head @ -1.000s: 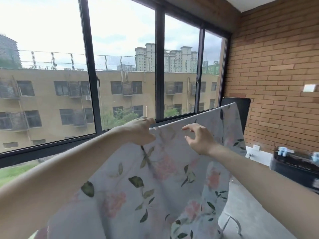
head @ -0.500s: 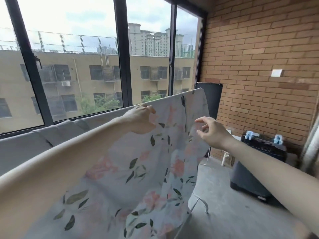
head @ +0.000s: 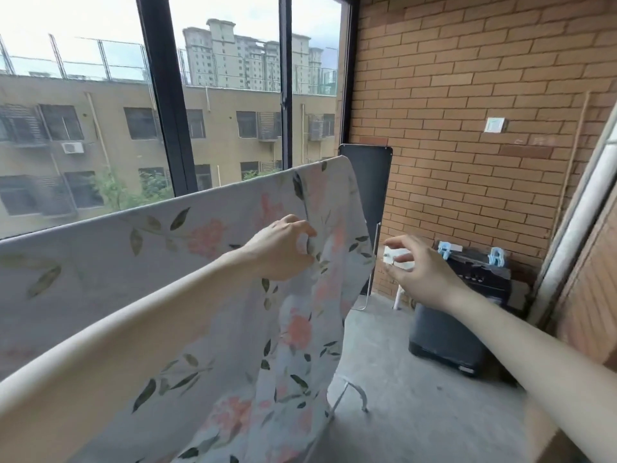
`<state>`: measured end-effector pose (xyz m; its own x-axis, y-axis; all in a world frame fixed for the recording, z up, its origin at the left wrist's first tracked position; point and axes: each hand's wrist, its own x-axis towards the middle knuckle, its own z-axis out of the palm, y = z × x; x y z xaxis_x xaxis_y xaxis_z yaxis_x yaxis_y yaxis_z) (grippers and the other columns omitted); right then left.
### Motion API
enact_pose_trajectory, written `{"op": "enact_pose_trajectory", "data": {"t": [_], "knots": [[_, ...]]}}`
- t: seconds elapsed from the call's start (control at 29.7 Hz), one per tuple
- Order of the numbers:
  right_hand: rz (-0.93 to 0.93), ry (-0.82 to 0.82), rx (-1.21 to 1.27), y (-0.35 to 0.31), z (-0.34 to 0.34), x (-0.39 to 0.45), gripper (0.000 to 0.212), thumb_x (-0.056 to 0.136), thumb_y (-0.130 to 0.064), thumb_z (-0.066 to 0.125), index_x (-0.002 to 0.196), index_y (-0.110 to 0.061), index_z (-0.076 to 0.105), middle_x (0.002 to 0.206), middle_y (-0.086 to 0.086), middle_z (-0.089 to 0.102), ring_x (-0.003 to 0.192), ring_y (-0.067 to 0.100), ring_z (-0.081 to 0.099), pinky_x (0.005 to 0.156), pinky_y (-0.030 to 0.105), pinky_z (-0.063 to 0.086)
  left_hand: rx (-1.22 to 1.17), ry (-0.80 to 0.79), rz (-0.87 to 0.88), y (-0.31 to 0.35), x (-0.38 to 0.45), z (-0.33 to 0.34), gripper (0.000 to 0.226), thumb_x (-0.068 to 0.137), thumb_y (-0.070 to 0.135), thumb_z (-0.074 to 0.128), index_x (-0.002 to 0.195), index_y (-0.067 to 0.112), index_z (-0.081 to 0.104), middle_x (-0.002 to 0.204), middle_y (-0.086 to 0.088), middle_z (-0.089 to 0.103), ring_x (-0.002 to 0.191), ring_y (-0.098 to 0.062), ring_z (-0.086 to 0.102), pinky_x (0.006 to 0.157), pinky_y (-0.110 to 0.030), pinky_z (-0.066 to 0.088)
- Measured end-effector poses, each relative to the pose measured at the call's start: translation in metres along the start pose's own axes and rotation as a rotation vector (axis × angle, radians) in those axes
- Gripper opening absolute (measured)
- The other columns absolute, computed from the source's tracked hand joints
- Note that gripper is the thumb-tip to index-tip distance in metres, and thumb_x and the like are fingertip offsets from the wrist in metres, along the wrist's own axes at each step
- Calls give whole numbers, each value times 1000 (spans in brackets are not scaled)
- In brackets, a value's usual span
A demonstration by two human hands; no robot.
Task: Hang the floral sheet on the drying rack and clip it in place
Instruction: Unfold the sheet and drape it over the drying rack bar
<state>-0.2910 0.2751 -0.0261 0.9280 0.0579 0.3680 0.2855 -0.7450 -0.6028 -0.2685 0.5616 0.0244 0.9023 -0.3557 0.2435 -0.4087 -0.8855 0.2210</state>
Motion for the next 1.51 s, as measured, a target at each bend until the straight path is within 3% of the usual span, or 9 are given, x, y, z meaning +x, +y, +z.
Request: {"op": "enact_pose_trajectory", "data": {"t": [0.24, 0.4, 0.57, 0.71, 0.94, 1.11, 1.28, 1.38, 1.51], "knots": [[43, -36, 97, 61, 22, 75, 38, 97, -21, 67, 131, -33, 57, 130, -16, 57, 116, 8, 59, 91, 26, 47, -35, 74, 78, -5, 71, 56, 52, 94, 43, 63, 144, 34, 50, 150, 10, 43, 131, -20, 48, 106, -41, 45], [40, -71, 149, 108, 31, 130, 42, 96, -26, 70, 132, -41, 54, 134, -21, 57, 119, 3, 58, 98, 44, 56, -62, 103, 101, -8, 147, 90, 51, 96, 44, 63, 144, 36, 48, 150, 13, 43, 131, -18, 49, 105, -38, 45], [62, -83, 160, 157, 15, 172, 44, 96, -25, 70, 134, -40, 53, 135, -22, 56, 123, 7, 57, 105, 42, 52, -90, 69, 101, 9, 221, 122, 52, 96, 42, 64, 145, 35, 49, 151, 14, 42, 134, -16, 47, 109, -34, 42], [50, -77, 180, 197, -3, 225, 42, 96, -28, 71, 132, -40, 53, 131, -26, 56, 120, 2, 56, 99, 39, 55, -76, 85, 75, 17, 286, 135, 52, 94, 42, 66, 143, 36, 50, 149, 16, 44, 132, -14, 49, 107, -31, 42], [-57, -128, 194, 268, -27, 320, 44, 97, -27, 68, 136, -39, 52, 136, -23, 53, 118, -5, 55, 88, 14, 48, -59, 175, -44, 32, 385, 158, 47, 93, 42, 67, 138, 37, 55, 144, 18, 47, 127, -15, 53, 101, -31, 43], [-143, -165, 198, 311, -48, 388, 46, 96, -27, 68, 136, -41, 52, 137, -24, 54, 117, -4, 56, 90, 19, 50, -96, 262, -171, 47, 431, 171, 43, 91, 44, 69, 132, 38, 58, 141, 20, 47, 115, -15, 57, 93, -31, 42], [-273, -238, 247, 314, -36, 460, 44, 95, -25, 70, 133, -42, 53, 136, -22, 54, 113, -9, 56, 94, 27, 54, -82, 378, -308, 41, 442, 173, 42, 88, 43, 73, 127, 38, 59, 137, 23, 46, 117, -10, 55, 91, -28, 39], [-374, -324, 287, 303, -17, 508, 45, 95, -26, 70, 131, -44, 51, 137, -19, 53, 115, -9, 54, 94, 27, 52, -7, 491, -389, 24, 444, 163, 42, 87, 42, 76, 126, 37, 61, 139, 21, 45, 122, -8, 50, 96, -31, 41], [-451, -332, 342, 286, 11, 557, 52, 93, -29, 73, 140, -37, 50, 136, -16, 54, 116, 0, 57, 100, 37, 53, 96, 672, -483, 13, 438, 143, 41, 85, 34, 80, 122, 34, 64, 141, 18, 46, 129, -9, 42, 109, -32, 35]]}}
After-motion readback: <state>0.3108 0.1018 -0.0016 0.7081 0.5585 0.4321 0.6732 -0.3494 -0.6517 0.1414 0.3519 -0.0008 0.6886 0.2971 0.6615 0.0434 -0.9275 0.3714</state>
